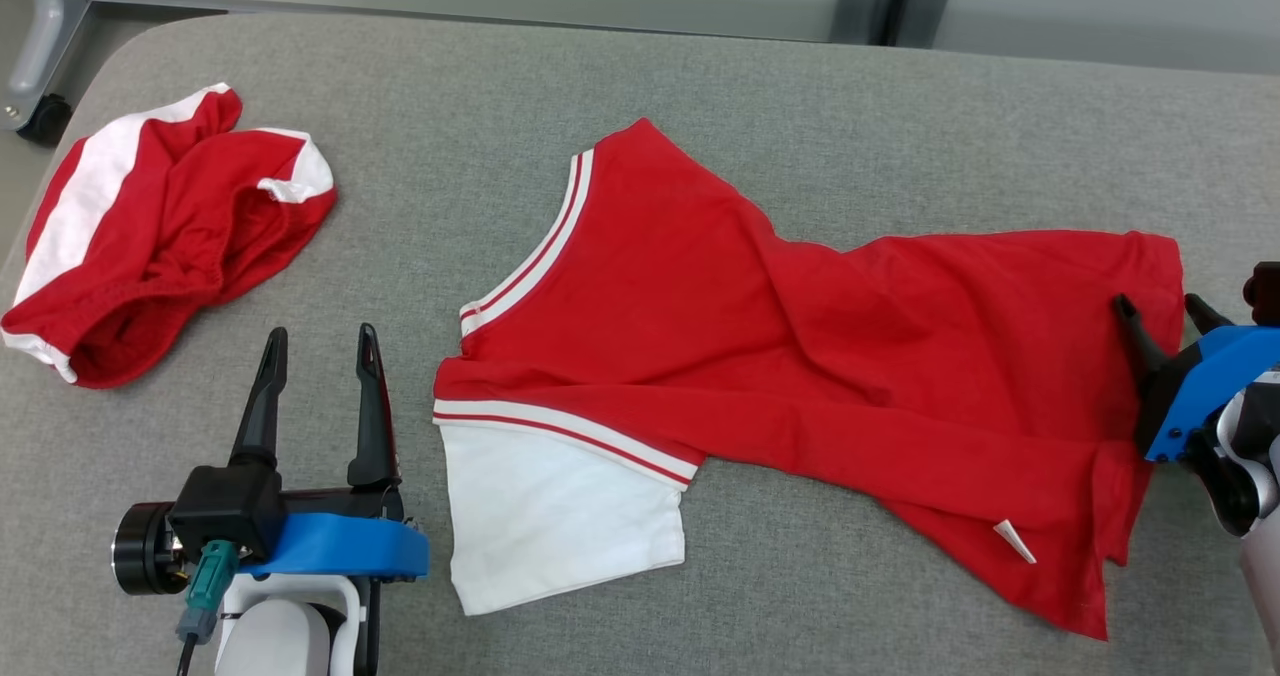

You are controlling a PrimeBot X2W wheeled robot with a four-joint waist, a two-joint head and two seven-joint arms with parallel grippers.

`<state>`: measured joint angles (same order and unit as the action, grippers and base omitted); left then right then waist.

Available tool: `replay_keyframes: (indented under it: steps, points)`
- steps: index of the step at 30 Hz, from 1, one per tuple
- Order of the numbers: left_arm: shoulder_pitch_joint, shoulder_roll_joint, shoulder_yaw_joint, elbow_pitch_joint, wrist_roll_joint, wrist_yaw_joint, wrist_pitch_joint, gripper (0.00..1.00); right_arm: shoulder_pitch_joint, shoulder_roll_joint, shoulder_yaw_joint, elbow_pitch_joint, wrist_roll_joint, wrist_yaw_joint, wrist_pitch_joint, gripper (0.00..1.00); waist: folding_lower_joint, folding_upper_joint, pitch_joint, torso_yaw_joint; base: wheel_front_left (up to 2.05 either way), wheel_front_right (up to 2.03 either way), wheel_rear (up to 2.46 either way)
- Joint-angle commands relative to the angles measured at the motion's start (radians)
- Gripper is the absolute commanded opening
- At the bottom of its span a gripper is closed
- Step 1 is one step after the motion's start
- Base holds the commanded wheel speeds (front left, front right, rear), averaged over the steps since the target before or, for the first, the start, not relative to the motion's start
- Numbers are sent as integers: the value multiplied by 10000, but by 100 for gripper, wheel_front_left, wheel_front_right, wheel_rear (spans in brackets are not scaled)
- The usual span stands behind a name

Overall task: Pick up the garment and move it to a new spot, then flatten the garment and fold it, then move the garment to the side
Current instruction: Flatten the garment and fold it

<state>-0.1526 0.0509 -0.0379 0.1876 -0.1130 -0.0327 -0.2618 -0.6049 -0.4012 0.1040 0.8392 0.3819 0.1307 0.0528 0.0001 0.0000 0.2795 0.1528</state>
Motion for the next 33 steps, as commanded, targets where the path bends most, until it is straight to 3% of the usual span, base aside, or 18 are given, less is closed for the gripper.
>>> replay_keyframes:
  steps: [1,2,3,11,23,33]
  points:
    - [-189,-9,14,-13,-39,41,-47,100,-271,4,140,340,94,1,-83,100,-1,0,74,86,0,0,0]
    - [-176,-9,7,-7,-51,40,-47,100,-337,12,233,505,166,1,-78,42,-1,0,82,101,0,0,0]
    - [-169,-9,-3,-9,-56,44,-47,100,-410,9,344,653,221,1,-126,0,-1,0,88,114,0,0,0]
    - [-150,-9,-91,19,-92,93,-47,100,-1138,-437,819,782,558,1,-1439,0,-1,0,2,154,0,0,0]
    - [-285,-9,-401,48,-275,137,-47,100,-3206,-1081,925,1250,1182,1,-1389,0,-1,0,143,532,0,0,0]
    - [-399,-9,-568,87,-449,224,-47,100,-5088,-858,757,2654,611,1,-2624,0,-1,0,293,905,0,0,0]
